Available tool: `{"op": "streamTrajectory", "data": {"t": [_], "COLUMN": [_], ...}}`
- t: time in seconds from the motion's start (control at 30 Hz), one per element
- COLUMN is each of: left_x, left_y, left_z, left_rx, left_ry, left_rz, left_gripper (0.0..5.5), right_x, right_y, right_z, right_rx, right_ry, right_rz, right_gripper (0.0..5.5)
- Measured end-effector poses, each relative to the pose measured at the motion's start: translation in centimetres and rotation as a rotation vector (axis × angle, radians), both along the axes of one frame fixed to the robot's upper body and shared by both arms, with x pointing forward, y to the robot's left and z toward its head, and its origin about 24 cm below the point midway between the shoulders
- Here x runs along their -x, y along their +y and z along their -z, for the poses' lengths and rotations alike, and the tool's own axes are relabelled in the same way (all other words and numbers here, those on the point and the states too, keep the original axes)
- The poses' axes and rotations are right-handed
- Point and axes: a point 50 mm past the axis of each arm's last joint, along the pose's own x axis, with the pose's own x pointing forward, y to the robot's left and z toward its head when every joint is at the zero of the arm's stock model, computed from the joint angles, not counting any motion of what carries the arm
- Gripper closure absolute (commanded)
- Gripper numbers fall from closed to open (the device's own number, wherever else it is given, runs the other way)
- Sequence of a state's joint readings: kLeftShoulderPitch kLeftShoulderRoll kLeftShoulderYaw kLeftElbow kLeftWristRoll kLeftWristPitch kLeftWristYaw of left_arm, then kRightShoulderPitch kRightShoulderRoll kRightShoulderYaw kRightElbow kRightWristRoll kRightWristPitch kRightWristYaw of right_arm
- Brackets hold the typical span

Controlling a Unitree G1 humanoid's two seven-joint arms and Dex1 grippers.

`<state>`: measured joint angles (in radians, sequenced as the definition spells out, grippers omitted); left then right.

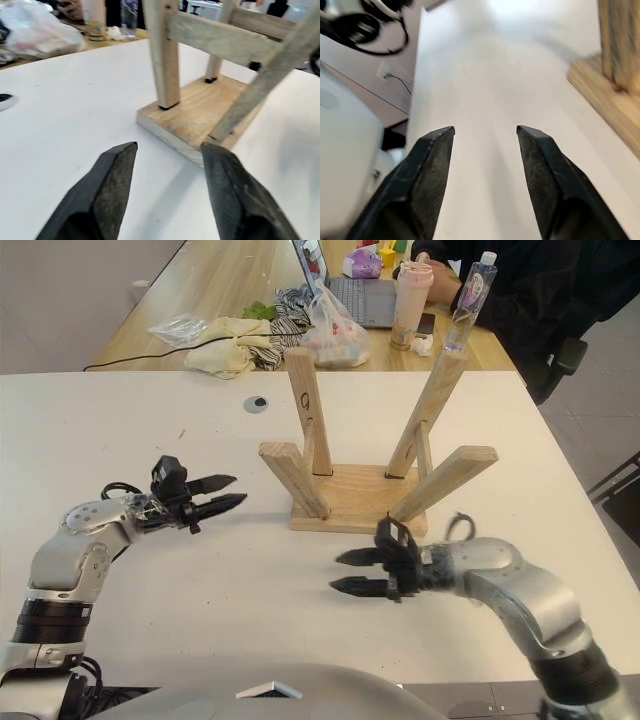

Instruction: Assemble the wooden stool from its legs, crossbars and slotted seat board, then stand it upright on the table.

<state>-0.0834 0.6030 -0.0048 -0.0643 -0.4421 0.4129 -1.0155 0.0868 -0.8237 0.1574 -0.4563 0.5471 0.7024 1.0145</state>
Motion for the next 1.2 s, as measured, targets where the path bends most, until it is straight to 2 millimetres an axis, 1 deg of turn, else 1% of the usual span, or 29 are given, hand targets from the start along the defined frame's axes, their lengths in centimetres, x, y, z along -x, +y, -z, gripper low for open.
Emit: {"op": "streamTrajectory", "data": {"t": [0.03, 0.1, 0.2, 0.3, 0.37, 0.5, 0.57, 0.6, 0.67, 0.7, 0.73, 0.8, 0.87, 0.97, 1.0, 1.07, 1.1, 1.2], "left_x": [0.2, 0.3, 0.2, -0.1, -0.1, -0.4, -0.6, -0.7, -0.8, -1.0, -1.2, -1.7, -2.6, -3.9, -4.1, -4.4, -4.4, -4.9], "left_y": [-0.3, -0.7, -1.6, -2.6, -3.2, -4.0, -4.1, -4.2, -4.7, -4.9, -5.1, -5.5, -6.0, -6.9, -7.2, -7.7, -7.7, -7.4], "left_z": [0.3, 0.5, 0.7, 0.8, 1.1, 1.3, 1.1, 1.1, 1.2, 1.3, 1.3, 1.3, 1.4, 1.7, 1.9, 2.5, 2.7, 3.0], "left_rx": [0.000, 0.002, 0.008, -0.001, -0.006, 0.012, 0.017, 0.025, 0.055, 0.071, 0.082, 0.112, 0.142, 0.163, 0.161, 0.150, 0.146, 0.140], "left_ry": [0.014, 0.027, 0.023, 0.005, 0.007, 0.009, -0.011, -0.013, -0.014, -0.009, -0.010, -0.003, 0.007, 0.019, 0.024, 0.044, 0.048, 0.079], "left_rz": [0.022, 0.056, 0.092, 0.134, 0.163, 0.178, 0.180, 0.178, 0.179, 0.175, 0.176, 0.178, 0.180, 0.194, 0.202, 0.233, 0.237, 0.246], "left_gripper": [2.61, 2.28, 2.28, 2.28, 2.28, 2.28, 2.28, 2.28, 2.28, 2.28, 2.23, 2.23, 2.23, 2.23, 2.23, 2.52, 2.59, 3.12], "right_x": [-0.3, -1.0, -2.3, -3.7, -4.3, -4.6, -5.1, -5.8, -6.8, -7.3, -7.3, -7.5, -7.7, -8.8, -9.1, -9.7, -9.9, -10.1], "right_y": [-0.9, -2.2, -4.5, -6.6, -7.3, -8.1, -9.0, -9.6, -9.6, -9.2, -8.9, -8.0, -7.7, -6.7, -6.4, -6.0, -5.7, -5.9], "right_z": [0.4, 0.7, 1.1, 0.2, -0.5, -0.5, -1.2, -2.0, -3.0, -3.2, -3.0, -2.3, -1.3, 0.2, 0.4, 0.8, 1.0, 1.3], "right_rx": [0.033, 0.053, 0.119, 0.183, 0.190, 0.191, 0.229, 0.230, 0.201, 0.148, 0.126, 0.087, 0.091, 0.058, 0.043, 0.027, 0.011, -0.005], "right_ry": [-0.001, -0.034, -0.090, -0.141, -0.172, -0.161, -0.189, -0.231, -0.273, -0.285, -0.275, -0.244, -0.204, -0.184, -0.184, -0.191, -0.191, -0.180], "right_rz": [0.018, 0.065, 0.140, 0.188, 0.199, 0.206, 0.227, 0.254, 0.271, 0.273, 0.260, 0.220, 0.191, 0.186, 0.179, 0.177, 0.177, 0.165], "right_gripper": [2.62, 2.23, 2.23, 2.23, 2.23, 2.23, 2.23, 2.23, 2.23, 2.23, 2.41, 2.75, 3.06, 3.56, 3.75, 3.95, 3.96, 3.98]}}
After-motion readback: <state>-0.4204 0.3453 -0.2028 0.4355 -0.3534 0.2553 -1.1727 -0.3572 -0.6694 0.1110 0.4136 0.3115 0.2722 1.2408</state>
